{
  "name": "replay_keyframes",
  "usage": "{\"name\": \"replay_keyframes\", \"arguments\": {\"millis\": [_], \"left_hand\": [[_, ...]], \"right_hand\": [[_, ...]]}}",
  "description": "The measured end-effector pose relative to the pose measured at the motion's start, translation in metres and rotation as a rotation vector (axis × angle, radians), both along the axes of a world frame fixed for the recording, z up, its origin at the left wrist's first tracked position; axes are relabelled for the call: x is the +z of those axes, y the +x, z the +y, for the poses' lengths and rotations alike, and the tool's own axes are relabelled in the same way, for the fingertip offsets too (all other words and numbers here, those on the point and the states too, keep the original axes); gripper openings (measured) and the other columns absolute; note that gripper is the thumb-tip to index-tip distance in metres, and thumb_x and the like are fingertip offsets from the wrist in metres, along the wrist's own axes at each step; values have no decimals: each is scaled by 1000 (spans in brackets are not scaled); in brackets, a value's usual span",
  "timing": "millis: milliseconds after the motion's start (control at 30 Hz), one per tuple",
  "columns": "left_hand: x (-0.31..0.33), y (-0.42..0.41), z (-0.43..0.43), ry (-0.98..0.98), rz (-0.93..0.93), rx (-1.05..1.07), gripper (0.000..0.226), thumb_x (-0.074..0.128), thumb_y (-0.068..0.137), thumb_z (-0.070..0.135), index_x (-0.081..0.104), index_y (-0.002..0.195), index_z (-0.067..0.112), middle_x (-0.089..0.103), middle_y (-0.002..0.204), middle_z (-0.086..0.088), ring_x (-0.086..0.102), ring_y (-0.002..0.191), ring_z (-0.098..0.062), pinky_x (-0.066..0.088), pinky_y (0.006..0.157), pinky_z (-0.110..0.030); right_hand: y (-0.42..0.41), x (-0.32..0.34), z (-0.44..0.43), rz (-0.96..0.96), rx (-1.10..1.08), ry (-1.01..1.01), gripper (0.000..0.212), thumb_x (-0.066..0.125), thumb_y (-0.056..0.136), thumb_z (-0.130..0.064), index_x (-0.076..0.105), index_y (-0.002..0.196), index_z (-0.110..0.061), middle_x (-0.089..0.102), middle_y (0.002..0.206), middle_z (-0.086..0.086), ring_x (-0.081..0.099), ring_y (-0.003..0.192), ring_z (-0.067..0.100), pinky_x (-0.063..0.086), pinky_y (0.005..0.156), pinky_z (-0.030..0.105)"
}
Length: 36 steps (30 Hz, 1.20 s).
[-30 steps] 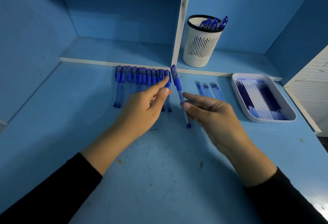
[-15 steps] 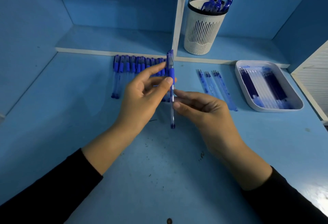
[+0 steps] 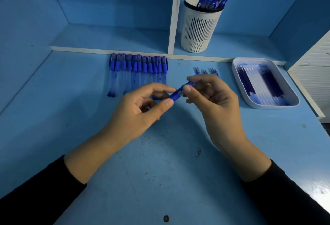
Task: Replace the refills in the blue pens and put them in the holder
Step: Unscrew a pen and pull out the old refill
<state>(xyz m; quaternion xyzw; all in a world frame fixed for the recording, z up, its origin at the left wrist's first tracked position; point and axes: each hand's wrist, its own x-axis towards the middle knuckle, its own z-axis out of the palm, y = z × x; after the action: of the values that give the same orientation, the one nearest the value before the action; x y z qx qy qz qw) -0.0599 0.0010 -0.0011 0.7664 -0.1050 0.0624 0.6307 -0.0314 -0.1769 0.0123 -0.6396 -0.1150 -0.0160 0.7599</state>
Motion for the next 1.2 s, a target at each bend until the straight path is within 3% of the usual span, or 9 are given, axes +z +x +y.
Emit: {"name": "replay_keyframes", "arguments": {"millis": [133, 300, 600, 767, 1000, 1200], "left_hand": [[-6, -3, -1, 10, 14, -28, 20, 73, 84, 29, 68, 102, 36, 70, 96, 3, 45, 55, -16, 42, 56, -21], [-2, -4, -1, -44, 53, -54, 23, 66, 85, 14, 68, 102, 29, 66, 77, 18, 31, 47, -14, 29, 44, -21], [0, -6, -2, -28, 66, -32, 27, 61, 91, 0, 66, 106, 22, 59, 61, 22, 28, 48, -21, 25, 42, -23], [-2, -5, 0, -56, 64, -38, 25, 64, 89, 10, 68, 105, 29, 59, 71, 16, 30, 48, -23, 25, 42, -27], [-1, -4, 2, -117, 103, -69, 25, 62, 87, 12, 69, 107, 25, 60, 79, 14, 36, 45, -6, 33, 45, -13], [-1, -2, 4, -167, 164, -115, 34, 62, 85, 17, 74, 105, 41, 59, 78, 6, 33, 46, -9, 29, 41, -17]], "right_hand": [[-1, -4, 2, 20, -17, 9, 13, 72, 74, -13, 67, 86, -9, 70, 73, 2, 66, 71, 13, 52, 71, 20], [0, -7, 1, 10, 1, 30, 8, 70, 76, -9, 66, 83, -8, 71, 76, 3, 67, 74, 15, 54, 75, 23], [2, -12, 5, -14, 9, 38, 12, 66, 83, 3, 63, 81, -9, 71, 80, -1, 66, 78, 15, 53, 78, 23], [4, -11, 7, -42, 15, 35, 13, 65, 84, 4, 62, 82, -8, 71, 80, -4, 66, 77, 12, 53, 78, 23], [5, -11, 8, -53, 20, 50, 13, 62, 85, 9, 60, 83, -4, 71, 80, -6, 66, 76, 9, 52, 75, 20], [6, -11, 9, -62, 21, 68, 16, 60, 86, 9, 60, 84, -6, 71, 81, -4, 65, 78, 9, 51, 76, 19]]}}
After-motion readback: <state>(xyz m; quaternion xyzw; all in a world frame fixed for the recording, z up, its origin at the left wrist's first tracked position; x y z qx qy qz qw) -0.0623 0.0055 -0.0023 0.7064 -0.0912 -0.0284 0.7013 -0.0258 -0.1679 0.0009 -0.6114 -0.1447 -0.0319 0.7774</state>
